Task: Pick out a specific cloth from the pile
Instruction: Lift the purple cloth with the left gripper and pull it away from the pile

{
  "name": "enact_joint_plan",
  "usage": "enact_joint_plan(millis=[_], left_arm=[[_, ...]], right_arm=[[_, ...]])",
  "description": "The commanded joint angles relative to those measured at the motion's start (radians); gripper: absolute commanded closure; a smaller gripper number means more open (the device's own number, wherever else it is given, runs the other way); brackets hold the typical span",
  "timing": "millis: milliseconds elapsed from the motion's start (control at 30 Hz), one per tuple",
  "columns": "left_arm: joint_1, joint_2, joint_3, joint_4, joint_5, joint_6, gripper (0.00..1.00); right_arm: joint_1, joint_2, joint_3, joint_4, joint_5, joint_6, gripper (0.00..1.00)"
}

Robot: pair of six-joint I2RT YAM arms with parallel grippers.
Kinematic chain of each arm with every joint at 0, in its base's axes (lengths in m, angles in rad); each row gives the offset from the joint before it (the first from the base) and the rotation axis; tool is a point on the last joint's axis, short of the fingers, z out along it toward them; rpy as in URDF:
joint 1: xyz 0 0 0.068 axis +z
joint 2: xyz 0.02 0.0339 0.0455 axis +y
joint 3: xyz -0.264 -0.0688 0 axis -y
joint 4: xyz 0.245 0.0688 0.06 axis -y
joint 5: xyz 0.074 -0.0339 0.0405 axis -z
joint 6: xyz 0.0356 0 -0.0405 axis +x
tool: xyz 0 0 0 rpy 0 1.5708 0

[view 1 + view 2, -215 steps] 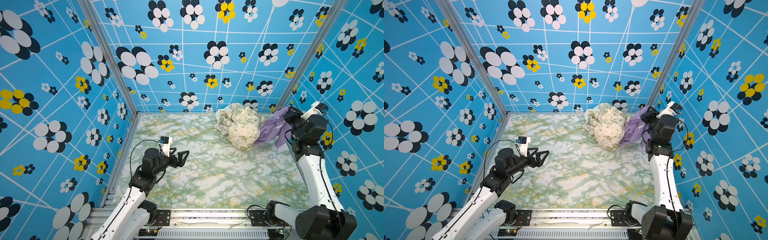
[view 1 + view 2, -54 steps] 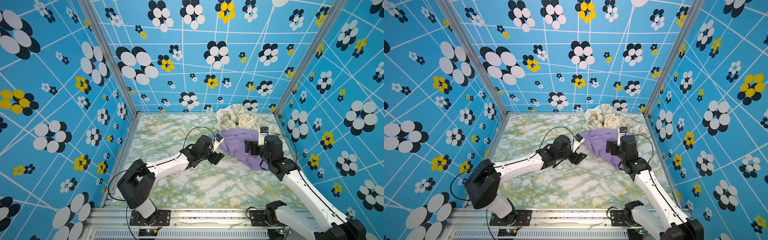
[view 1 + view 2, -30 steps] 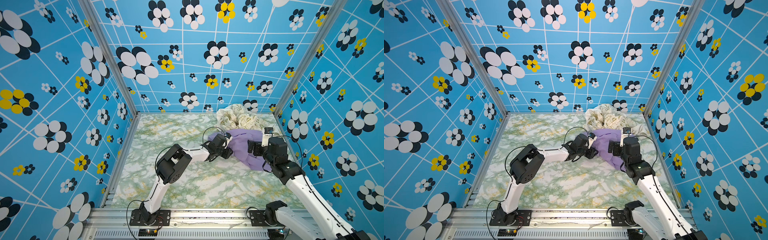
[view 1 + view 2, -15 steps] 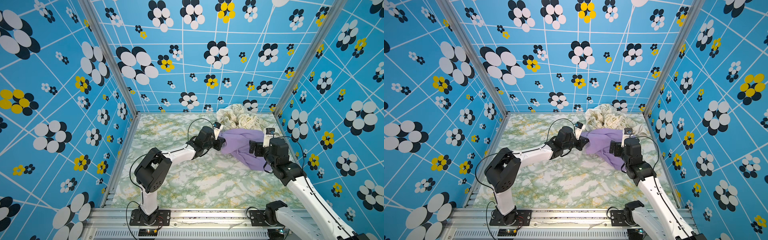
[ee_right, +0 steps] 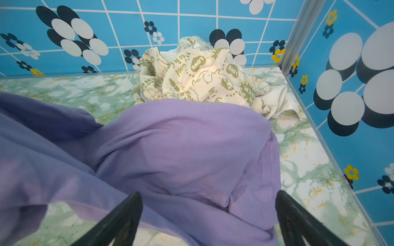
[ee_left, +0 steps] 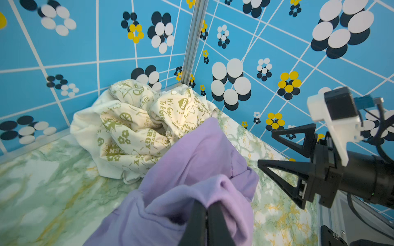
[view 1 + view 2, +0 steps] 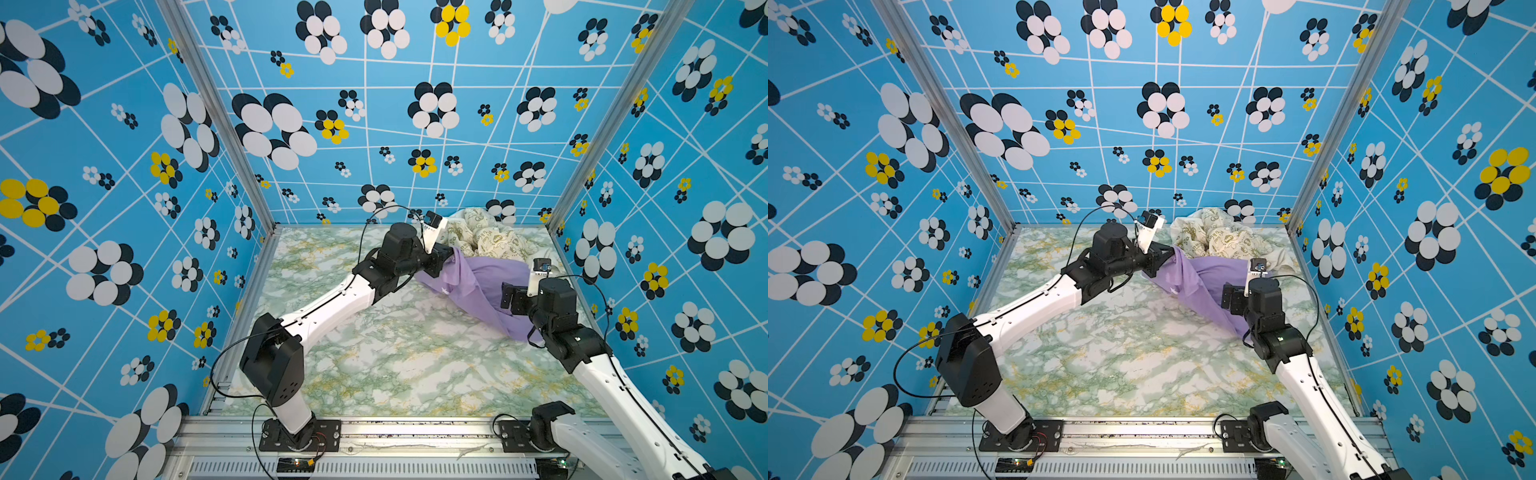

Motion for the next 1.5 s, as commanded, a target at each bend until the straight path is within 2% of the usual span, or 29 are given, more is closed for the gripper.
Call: enact_joint_plan(millis=[0,500,767,1133,1467], left_arm=[[0.027,-0.069,0.07,-0.104,0.029,0.045,1.0],[0.148,-0.178,0.251,-0.301,0.027,0.062,1.0],[0.23,-0.237,0.293,-0.366,0.03,0.066,1.0],[0.41,-0.302,0.3,-0.46,0.024,0.076,1.0],[0.565,-0.283,0.33,-0.523,0.033,0.08,1.0]], right_arm=[[-0.007,-0.014,-0.016,0.003,0.017,-0.009,0.01],[-0.008,-0.004,-0.012,0.011,0.015,-0.01,0.01],[-0.008,0.005,-0.006,0.013,0.009,-0.01,0.01],[-0.008,0.029,0.006,0.018,-0.016,-0.005,0.01],[-0.008,0.044,0.011,0.024,-0.04,-0.006,0.01]])
